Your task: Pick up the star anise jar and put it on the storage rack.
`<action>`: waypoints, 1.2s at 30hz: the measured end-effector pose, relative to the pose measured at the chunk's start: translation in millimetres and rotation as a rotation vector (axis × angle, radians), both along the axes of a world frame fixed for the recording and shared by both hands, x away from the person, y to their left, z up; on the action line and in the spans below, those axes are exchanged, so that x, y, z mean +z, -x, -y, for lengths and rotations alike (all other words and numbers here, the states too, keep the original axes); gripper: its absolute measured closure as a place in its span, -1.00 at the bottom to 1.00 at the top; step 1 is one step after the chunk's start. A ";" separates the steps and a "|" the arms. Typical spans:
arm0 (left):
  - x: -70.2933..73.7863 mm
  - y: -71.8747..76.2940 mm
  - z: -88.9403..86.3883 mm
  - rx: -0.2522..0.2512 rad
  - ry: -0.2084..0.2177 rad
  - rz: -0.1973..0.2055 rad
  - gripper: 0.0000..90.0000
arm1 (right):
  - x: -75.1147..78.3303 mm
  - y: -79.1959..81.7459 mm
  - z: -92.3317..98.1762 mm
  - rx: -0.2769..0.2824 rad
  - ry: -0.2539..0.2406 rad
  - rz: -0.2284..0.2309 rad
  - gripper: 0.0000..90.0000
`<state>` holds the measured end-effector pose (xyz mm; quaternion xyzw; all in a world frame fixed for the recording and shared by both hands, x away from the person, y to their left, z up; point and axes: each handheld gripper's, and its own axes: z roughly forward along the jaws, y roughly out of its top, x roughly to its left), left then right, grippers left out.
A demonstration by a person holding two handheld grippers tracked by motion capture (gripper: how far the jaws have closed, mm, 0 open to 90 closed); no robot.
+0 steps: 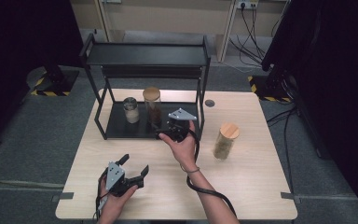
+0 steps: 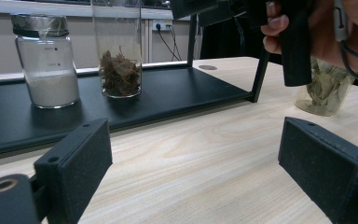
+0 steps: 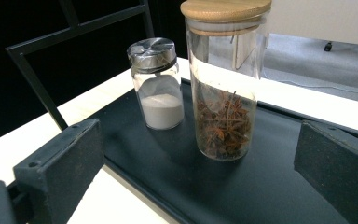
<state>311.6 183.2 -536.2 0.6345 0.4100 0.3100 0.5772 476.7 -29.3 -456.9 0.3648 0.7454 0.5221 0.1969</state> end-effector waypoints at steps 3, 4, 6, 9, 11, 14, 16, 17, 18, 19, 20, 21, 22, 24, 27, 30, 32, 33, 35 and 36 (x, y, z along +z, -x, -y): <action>0.0 0.0 0.0 -0.001 -0.002 0.001 -0.79 | -1.4 2.8 2.1 0.000 0.001 -0.004 -0.96; 0.0 0.1 0.0 -0.001 0.000 0.001 -0.79 | -2.4 4.2 3.4 0.001 0.002 -0.003 -0.96; 0.0 0.1 0.0 -0.001 0.000 0.001 -0.79 | -3.9 6.9 5.2 0.002 0.008 -0.008 -0.96; 0.0 0.0 0.1 -0.001 -0.001 0.001 -0.79 | -4.8 9.7 7.6 0.004 0.013 -0.004 -0.96; 0.0 0.1 0.1 0.000 -0.001 0.001 -0.79 | -5.4 11.8 10.2 0.001 0.004 -0.007 -0.96; 0.0 0.0 -0.1 0.000 0.000 0.000 -0.79 | -6.8 14.8 13.2 -0.004 0.002 -0.010 -0.96; 0.0 -0.1 -0.2 0.000 0.001 0.000 -0.79 | -7.7 16.1 14.5 -0.005 0.002 -0.011 -0.96; 0.0 0.0 -0.1 0.000 0.001 0.000 -0.79 | -8.0 17.1 15.4 -0.005 0.003 -0.011 -0.96; 0.0 0.1 -0.1 0.000 0.000 0.001 -0.79 | -8.3 18.4 16.3 -0.004 0.003 -0.011 -0.96; 0.0 0.2 0.1 0.000 0.000 0.002 -0.79 | -8.5 19.1 16.9 -0.004 0.004 -0.009 -0.96; 0.0 0.2 0.2 -0.001 0.000 0.002 -0.79 | -8.6 20.3 17.7 -0.004 0.002 -0.012 -0.96; 0.0 0.3 0.3 0.000 -0.001 0.003 -0.79 | -8.8 21.4 18.5 -0.004 0.002 -0.011 -0.96; -0.1 0.3 0.3 0.000 0.000 0.004 -0.79 | -9.2 22.5 19.5 -0.004 0.003 -0.010 -0.96; 0.0 0.3 0.4 0.000 -0.001 0.004 -0.79 | -10.2 24.5 21.8 -0.005 0.004 -0.011 -0.96; 0.0 0.3 0.3 0.000 -0.001 0.003 -0.79 | -11.2 27.6 25.8 -0.009 0.003 -0.012 -0.96; 0.0 0.3 0.3 0.000 0.000 0.003 -0.79 | -12.4 31.6 30.2 -0.010 0.002 -0.014 -0.96; 0.0 0.2 0.2 0.000 0.000 0.002 -0.79 | -13.5 34.2 32.7 -0.012 0.000 -0.015 -0.95; 0.0 0.2 0.1 0.001 0.000 0.002 -0.79 | -14.4 35.4 34.2 -0.012 0.000 -0.016 -0.95; -0.1 0.2 0.0 0.001 0.001 0.002 -0.79 | -16.1 37.6 37.3 -0.014 0.003 -0.021 -0.95; 0.0 0.2 0.1 0.001 0.001 0.002 -0.79 | -16.7 38.7 38.8 -0.016 0.004 -0.021 -0.95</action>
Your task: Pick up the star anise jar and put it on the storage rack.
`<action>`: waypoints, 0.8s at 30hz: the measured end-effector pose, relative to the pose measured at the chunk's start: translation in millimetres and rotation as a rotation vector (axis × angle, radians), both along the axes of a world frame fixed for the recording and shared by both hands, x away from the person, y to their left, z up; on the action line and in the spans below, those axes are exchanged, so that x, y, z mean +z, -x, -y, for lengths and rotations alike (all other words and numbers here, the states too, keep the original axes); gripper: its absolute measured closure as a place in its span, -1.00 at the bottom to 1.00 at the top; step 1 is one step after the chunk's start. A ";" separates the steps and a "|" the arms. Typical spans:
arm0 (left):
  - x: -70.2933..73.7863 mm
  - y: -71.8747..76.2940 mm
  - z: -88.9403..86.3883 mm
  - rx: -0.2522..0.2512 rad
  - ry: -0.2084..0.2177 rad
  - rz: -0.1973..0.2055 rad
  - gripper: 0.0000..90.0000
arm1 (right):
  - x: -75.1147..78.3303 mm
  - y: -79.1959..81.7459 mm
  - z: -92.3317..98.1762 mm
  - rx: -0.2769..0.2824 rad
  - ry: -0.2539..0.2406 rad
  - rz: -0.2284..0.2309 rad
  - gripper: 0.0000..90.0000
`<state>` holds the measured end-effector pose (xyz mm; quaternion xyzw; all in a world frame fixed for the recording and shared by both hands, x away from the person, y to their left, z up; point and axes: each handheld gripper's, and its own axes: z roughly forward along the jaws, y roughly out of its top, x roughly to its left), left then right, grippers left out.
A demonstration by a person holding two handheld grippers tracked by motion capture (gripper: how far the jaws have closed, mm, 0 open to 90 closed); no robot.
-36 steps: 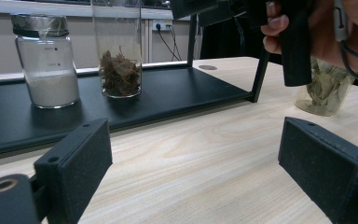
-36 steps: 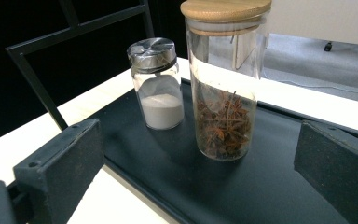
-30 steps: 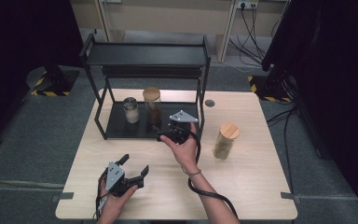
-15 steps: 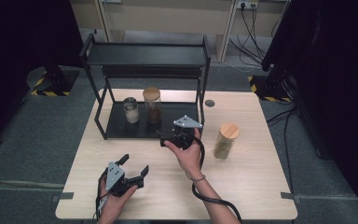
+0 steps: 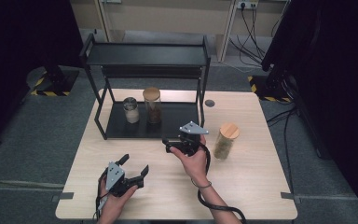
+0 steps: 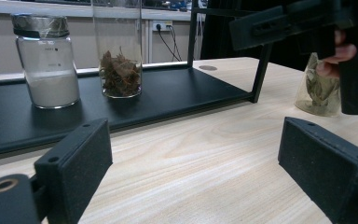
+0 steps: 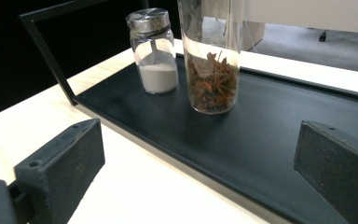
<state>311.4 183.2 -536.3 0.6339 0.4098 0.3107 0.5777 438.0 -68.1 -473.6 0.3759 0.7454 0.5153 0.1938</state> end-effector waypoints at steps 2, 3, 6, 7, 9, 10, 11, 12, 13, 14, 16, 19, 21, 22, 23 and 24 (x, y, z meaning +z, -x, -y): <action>0.0 0.0 0.1 0.000 0.000 0.000 -0.79 | -0.9 2.2 2.9 -0.002 0.002 -0.001 -0.95; 0.0 0.1 0.1 0.000 0.000 0.001 -0.79 | -1.2 3.4 4.2 -0.002 0.002 0.000 -0.95; 0.0 0.1 0.0 0.001 0.000 0.001 -0.79 | -1.4 7.2 7.6 0.002 0.003 -0.002 -0.95; 0.0 0.1 0.0 0.001 0.000 0.001 -0.79 | -1.2 9.1 9.0 0.004 0.003 -0.003 -0.95; 0.0 0.2 0.1 0.001 -0.001 0.001 -0.79 | -0.8 11.8 11.2 0.006 0.004 0.000 -0.95; 0.0 0.2 0.1 0.001 0.000 0.002 -0.79 | -0.8 14.2 12.9 0.007 0.002 0.000 -0.95; 0.0 0.1 0.2 0.001 -0.001 0.001 -0.79 | -0.9 15.7 14.0 0.009 0.003 -0.001 -0.95; 0.0 0.1 0.2 0.001 -0.001 0.001 -0.79 | -1.4 18.1 15.7 0.010 0.004 0.000 -0.95; 0.0 0.1 0.1 0.001 0.000 0.001 -0.79 | -1.8 19.5 16.9 0.012 0.006 -0.001 -0.95; 0.0 0.1 0.1 0.002 0.000 0.001 -0.79 | -2.4 21.4 18.6 0.012 0.007 -0.002 -0.95; 0.0 0.2 0.0 0.002 0.000 0.001 -0.79 | -3.9 25.7 22.5 0.011 0.005 -0.004 -0.95; 0.0 0.3 0.1 0.002 -0.001 0.002 -0.79 | -5.2 30.2 27.7 0.008 0.003 -0.008 -0.95; 0.0 0.4 0.1 0.003 -0.001 0.003 -0.79 | -5.6 33.5 31.9 0.005 0.002 -0.009 -0.95; 0.0 0.4 0.1 0.003 -0.001 0.003 -0.79 | -5.9 35.6 34.4 0.004 0.003 -0.010 -0.95; 0.0 0.3 0.1 0.003 -0.001 0.003 -0.79 | -6.0 36.9 36.0 0.004 0.003 -0.011 -0.95; 0.0 0.2 0.1 0.003 0.000 0.002 -0.79 | -6.3 38.7 38.0 0.002 0.004 -0.012 -0.95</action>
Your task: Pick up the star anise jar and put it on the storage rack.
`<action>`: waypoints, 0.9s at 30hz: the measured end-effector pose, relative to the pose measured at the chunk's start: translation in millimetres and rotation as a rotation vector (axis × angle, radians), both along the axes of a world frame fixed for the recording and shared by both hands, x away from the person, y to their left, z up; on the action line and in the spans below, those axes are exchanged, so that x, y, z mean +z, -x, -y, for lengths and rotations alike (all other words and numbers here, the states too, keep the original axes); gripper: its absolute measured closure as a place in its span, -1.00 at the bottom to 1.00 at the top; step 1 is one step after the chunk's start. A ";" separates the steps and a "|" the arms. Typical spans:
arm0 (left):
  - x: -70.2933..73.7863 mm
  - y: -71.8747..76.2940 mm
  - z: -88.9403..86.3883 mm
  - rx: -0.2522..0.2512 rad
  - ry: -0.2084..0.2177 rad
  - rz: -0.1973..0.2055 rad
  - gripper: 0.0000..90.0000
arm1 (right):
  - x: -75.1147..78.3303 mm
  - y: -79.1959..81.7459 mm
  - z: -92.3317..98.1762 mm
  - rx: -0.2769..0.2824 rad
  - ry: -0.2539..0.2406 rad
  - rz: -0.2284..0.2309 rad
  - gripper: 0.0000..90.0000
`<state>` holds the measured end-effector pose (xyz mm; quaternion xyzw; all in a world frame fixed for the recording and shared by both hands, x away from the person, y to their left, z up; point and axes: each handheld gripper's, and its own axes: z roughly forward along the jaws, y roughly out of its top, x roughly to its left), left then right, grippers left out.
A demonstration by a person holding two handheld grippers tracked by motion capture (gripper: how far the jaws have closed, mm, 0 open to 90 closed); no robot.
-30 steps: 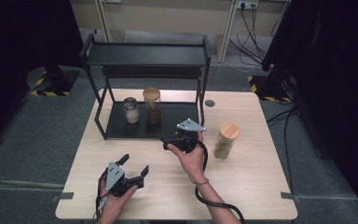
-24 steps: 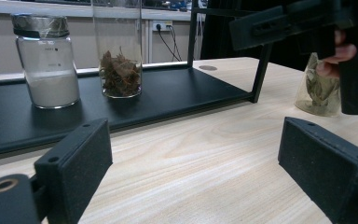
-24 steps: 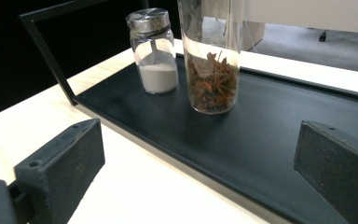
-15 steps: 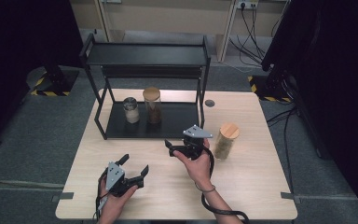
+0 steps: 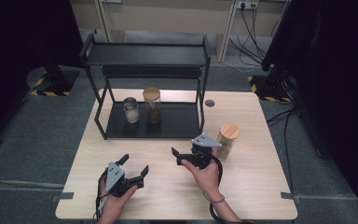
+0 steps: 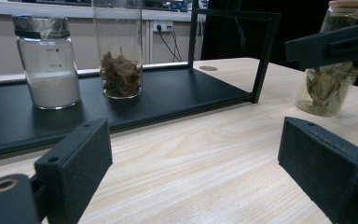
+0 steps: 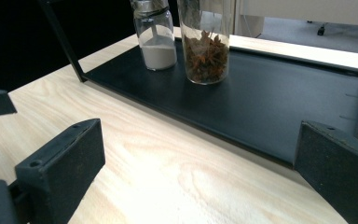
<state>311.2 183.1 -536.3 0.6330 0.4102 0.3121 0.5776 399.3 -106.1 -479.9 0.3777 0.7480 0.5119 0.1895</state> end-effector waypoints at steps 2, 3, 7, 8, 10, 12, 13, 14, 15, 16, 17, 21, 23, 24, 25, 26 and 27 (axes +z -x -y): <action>0.0 -0.1 -0.2 0.001 0.002 -0.001 -0.79 | -1.0 3.9 4.4 -0.004 0.001 -0.004 -0.95; 0.0 -0.1 -0.2 0.001 0.002 -0.001 -0.79 | -2.1 6.4 7.3 -0.008 0.001 -0.007 -0.95; 0.0 -0.2 -0.2 0.000 0.002 -0.002 -0.79 | -5.7 14.9 17.9 -0.025 0.004 -0.013 -0.95; 0.0 -0.2 -0.2 0.000 0.003 -0.002 -0.79 | -6.3 16.3 20.0 -0.028 0.005 -0.015 -0.95; 0.0 -0.1 -0.2 0.000 0.002 -0.001 -0.79 | -7.4 19.7 25.6 -0.038 0.008 -0.018 -0.95; 0.0 -0.1 -0.2 0.000 0.002 -0.001 -0.79 | -7.8 23.2 31.4 -0.049 0.004 -0.020 -0.94; 0.0 0.0 -0.2 0.001 0.002 0.000 -0.79 | -8.0 25.1 34.3 -0.054 0.002 -0.020 -0.94; 0.0 -0.1 -0.2 0.001 0.002 -0.001 -0.79 | -8.1 26.8 37.2 -0.059 0.003 -0.020 -0.94; 0.0 -0.2 -0.2 0.001 0.002 -0.002 -0.79 | -8.3 28.5 40.1 -0.065 0.002 -0.021 -0.94; 0.0 -0.2 -0.2 0.001 0.002 -0.002 -0.79 | -8.4 30.7 43.8 -0.070 0.000 -0.021 -0.94; 0.0 -0.2 -0.2 0.001 0.002 -0.003 -0.79 | -8.3 32.1 46.1 -0.075 -0.001 -0.021 -0.94; 0.0 -0.1 0.0 0.001 -0.001 -0.002 -0.79 | -9.0 39.3 58.7 -0.101 -0.007 -0.020 -0.94; 0.1 -0.1 0.3 0.001 -0.002 -0.001 -0.79 | -10.1 42.2 64.7 -0.116 -0.009 -0.019 -0.94; 0.1 -0.1 0.4 0.001 -0.003 -0.001 -0.79 | -10.7 43.5 67.8 -0.123 -0.009 -0.022 -0.94; 0.1 -0.1 0.3 0.001 -0.002 -0.002 -0.79 | -11.1 44.9 70.7 -0.131 -0.012 -0.024 -0.94; 0.1 -0.1 0.2 0.002 -0.002 -0.002 -0.79 | -11.7 46.5 74.5 -0.139 -0.014 -0.025 -0.94; 0.1 -0.2 0.0 0.002 -0.001 -0.002 -0.79 | -11.9 47.6 76.8 -0.145 -0.016 -0.024 -0.94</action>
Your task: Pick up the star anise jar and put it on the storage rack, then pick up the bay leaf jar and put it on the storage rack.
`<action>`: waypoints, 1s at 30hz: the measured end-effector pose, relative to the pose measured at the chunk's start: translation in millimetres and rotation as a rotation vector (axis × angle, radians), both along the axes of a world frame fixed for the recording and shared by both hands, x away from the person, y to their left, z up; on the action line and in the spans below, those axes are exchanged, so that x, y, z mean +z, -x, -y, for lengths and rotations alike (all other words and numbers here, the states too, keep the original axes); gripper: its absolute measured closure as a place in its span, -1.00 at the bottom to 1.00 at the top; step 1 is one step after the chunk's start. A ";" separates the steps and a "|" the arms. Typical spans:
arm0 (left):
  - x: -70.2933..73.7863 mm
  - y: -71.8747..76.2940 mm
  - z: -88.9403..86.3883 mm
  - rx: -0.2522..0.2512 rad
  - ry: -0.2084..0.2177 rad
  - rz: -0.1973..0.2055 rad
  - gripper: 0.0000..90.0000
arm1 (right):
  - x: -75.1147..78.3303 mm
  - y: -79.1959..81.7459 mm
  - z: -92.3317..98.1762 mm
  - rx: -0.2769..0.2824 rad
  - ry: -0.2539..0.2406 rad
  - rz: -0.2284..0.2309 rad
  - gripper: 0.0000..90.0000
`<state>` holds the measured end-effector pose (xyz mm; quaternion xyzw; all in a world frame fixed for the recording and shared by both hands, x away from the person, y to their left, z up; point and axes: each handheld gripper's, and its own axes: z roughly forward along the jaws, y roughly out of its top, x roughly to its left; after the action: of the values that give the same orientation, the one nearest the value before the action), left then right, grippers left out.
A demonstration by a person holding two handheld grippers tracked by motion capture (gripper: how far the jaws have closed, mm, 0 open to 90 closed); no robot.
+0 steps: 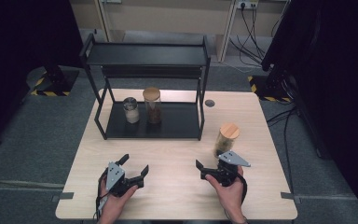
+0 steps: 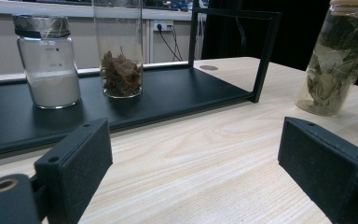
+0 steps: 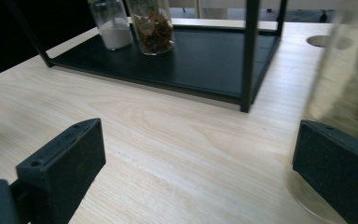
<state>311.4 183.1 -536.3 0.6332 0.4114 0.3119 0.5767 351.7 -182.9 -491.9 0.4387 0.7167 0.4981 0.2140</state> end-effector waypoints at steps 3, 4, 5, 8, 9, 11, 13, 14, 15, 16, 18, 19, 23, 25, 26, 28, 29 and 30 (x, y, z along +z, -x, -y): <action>0.0 -0.3 -0.3 0.000 0.007 -0.003 -0.79 | -0.2 4.2 9.6 -0.027 -0.012 0.003 -0.94; 0.0 -0.3 -0.4 0.000 0.007 -0.003 -0.79 | 0.1 5.4 13.0 -0.037 -0.015 0.006 -0.94; 0.0 -0.2 -0.3 0.000 0.006 -0.002 -0.79 | 1.0 6.6 16.4 -0.046 -0.018 0.007 -0.94; 0.0 0.1 0.2 -0.002 -0.001 0.000 -0.79 | 4.9 10.1 26.5 -0.079 -0.026 0.021 -0.94; 0.0 0.1 0.2 -0.002 -0.001 0.000 -0.79 | 6.3 10.7 29.9 -0.090 -0.027 0.027 -0.94; 0.0 -0.2 0.1 -0.003 -0.001 -0.001 -0.79 | 8.8 11.3 36.1 -0.112 -0.024 0.037 -0.94; 0.0 -0.2 -0.1 -0.002 0.002 -0.002 -0.79 | 10.6 10.3 42.2 -0.135 -0.014 0.044 -0.94; 0.0 -0.3 -0.2 -0.001 0.002 -0.002 -0.79 | 10.9 9.7 44.1 -0.142 -0.015 0.045 -0.94; 0.0 -0.2 -0.1 -0.001 0.001 -0.002 -0.79 | 11.6 8.4 46.6 -0.156 -0.018 0.046 -0.94; 0.0 -0.1 0.2 0.000 -0.001 -0.001 -0.79 | 12.2 7.6 47.7 -0.162 -0.016 0.047 -0.94; 0.1 0.1 0.6 0.000 -0.005 0.001 -0.79 | 14.0 5.1 50.2 -0.175 -0.011 0.060 -0.94; 0.0 0.3 0.8 -0.001 -0.005 0.002 -0.79 | 15.3 3.7 51.1 -0.180 -0.011 0.065 -0.94; -0.1 0.3 0.3 0.000 -0.001 0.003 -0.79 | 21.0 -5.4 53.0 -0.191 -0.007 0.095 -0.94; 0.0 0.1 0.2 -0.001 -0.001 0.001 -0.79 | 23.2 -9.8 52.7 -0.194 -0.008 0.109 -0.94; 0.0 0.1 0.0 -0.001 0.000 0.000 -0.79 | 24.1 -13.0 52.0 -0.199 0.004 0.115 -0.93; 0.0 -0.3 -0.1 -0.001 0.001 -0.002 -0.79 | 24.6 -17.8 51.4 -0.202 0.001 0.114 -0.92; 0.1 -0.4 -0.1 -0.001 0.001 -0.004 -0.79 | 24.5 -20.6 51.1 -0.204 0.006 0.114 -0.92; 0.1 -0.4 -0.1 -0.001 0.001 -0.004 -0.79 | 24.5 -23.4 50.7 -0.207 0.012 0.113 -0.91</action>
<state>311.8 183.3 -536.2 0.6336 0.4124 0.3102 0.5764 375.1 -233.6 -467.4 0.4803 0.6573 0.4928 0.3073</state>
